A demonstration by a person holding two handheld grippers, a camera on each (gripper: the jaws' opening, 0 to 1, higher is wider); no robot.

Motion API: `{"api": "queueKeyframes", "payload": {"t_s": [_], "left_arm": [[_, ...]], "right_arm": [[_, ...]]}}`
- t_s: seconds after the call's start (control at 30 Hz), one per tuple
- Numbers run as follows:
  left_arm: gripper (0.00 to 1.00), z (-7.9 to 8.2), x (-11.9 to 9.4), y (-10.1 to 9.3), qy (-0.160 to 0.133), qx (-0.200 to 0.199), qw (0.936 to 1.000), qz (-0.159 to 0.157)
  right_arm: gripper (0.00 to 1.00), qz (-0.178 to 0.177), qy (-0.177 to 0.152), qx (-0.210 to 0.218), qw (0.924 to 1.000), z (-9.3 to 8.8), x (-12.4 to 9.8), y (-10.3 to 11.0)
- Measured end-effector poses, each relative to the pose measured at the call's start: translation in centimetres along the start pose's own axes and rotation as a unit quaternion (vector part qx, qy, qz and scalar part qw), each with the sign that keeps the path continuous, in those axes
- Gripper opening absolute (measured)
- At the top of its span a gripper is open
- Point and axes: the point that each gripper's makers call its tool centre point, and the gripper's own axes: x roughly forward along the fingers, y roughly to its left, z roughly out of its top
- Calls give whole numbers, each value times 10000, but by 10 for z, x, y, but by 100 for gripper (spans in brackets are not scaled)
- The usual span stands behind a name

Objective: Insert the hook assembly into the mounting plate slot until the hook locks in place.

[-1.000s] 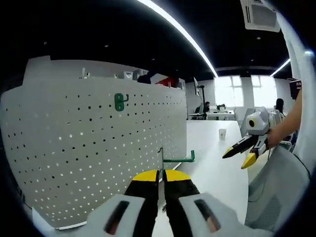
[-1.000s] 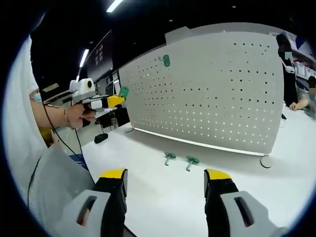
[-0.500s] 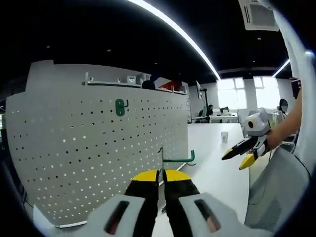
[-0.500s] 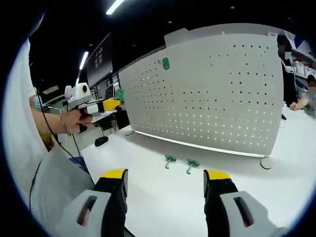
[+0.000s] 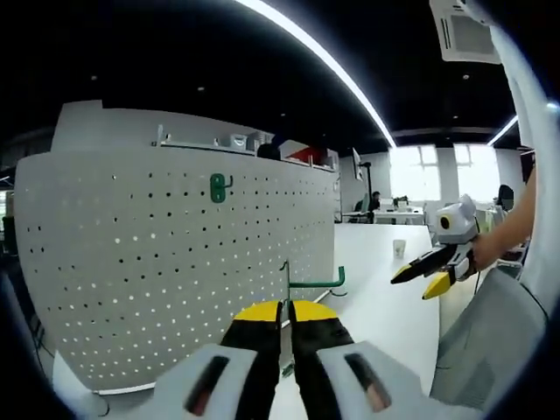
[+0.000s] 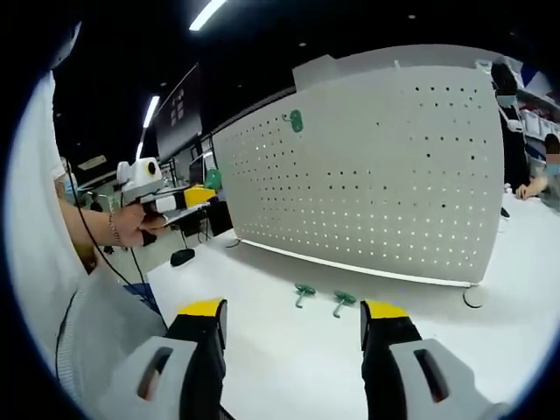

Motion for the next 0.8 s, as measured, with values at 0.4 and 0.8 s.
{"api": "queueKeyframes", "payload": {"t_s": [0.4,0.8], "left_arm": [[3,-2,-1,1,13,-61,10000,33],[3,-3,1,-6,31,-53,10000,31]], "right_arm": [[61,391,-1107,-63,9931,51,-3,20],[57,601,-1083,-2,9923,53,13,30]]}}
